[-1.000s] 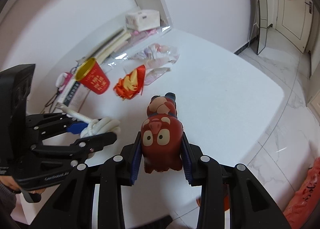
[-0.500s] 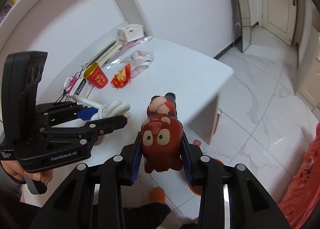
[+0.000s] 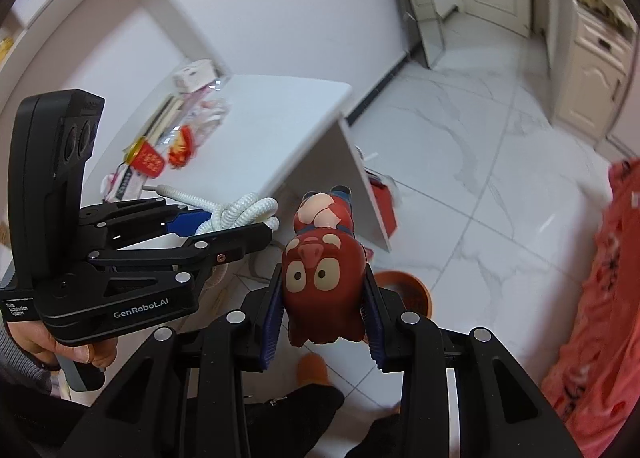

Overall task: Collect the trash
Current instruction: 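Carry the rope and red toy with both tools over the orange bucket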

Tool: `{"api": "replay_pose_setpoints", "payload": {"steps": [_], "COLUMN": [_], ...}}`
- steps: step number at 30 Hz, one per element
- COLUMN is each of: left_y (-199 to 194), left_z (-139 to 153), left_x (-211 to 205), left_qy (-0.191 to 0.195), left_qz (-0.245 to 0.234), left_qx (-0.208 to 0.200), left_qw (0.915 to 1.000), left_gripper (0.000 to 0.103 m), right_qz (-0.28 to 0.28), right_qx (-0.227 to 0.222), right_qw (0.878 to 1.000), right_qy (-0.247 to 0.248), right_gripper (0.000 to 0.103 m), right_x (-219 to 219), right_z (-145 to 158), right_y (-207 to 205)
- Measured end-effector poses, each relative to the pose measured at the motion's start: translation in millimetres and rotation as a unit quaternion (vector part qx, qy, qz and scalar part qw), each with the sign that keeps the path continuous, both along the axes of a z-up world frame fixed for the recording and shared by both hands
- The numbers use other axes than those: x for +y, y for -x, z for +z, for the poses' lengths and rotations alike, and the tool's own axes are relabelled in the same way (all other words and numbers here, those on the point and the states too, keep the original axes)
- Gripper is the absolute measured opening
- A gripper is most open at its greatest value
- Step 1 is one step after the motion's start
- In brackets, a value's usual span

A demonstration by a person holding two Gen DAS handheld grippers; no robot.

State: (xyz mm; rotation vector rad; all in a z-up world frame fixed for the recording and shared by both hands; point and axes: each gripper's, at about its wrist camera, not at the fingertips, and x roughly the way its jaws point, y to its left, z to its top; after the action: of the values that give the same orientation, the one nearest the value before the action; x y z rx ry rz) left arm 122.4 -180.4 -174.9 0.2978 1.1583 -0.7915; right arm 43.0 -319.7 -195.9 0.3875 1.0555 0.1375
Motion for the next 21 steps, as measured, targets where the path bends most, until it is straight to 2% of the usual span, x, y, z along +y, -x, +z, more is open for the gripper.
{"api": "replay_pose_setpoints", "payload": {"steps": [10,21], "left_y": [-5,-27], "left_z": [-62,-142], "left_x": [-27,-28], "left_qy": [-0.028,-0.056], "left_qz": [-0.017,-0.004], "left_qx": [0.050,0.099], "left_qw": [0.9982,0.9935], "left_gripper": [0.036,0.036], "right_qz": [-0.044,-0.060], "right_qx": [0.055,0.113], "right_qw": [0.997,0.991], "right_qy": [-0.023,-0.043], "right_gripper": [0.036,0.036], "right_x": [-28,-26], "right_z": [-68,-167], "right_y": [-5,-30]}}
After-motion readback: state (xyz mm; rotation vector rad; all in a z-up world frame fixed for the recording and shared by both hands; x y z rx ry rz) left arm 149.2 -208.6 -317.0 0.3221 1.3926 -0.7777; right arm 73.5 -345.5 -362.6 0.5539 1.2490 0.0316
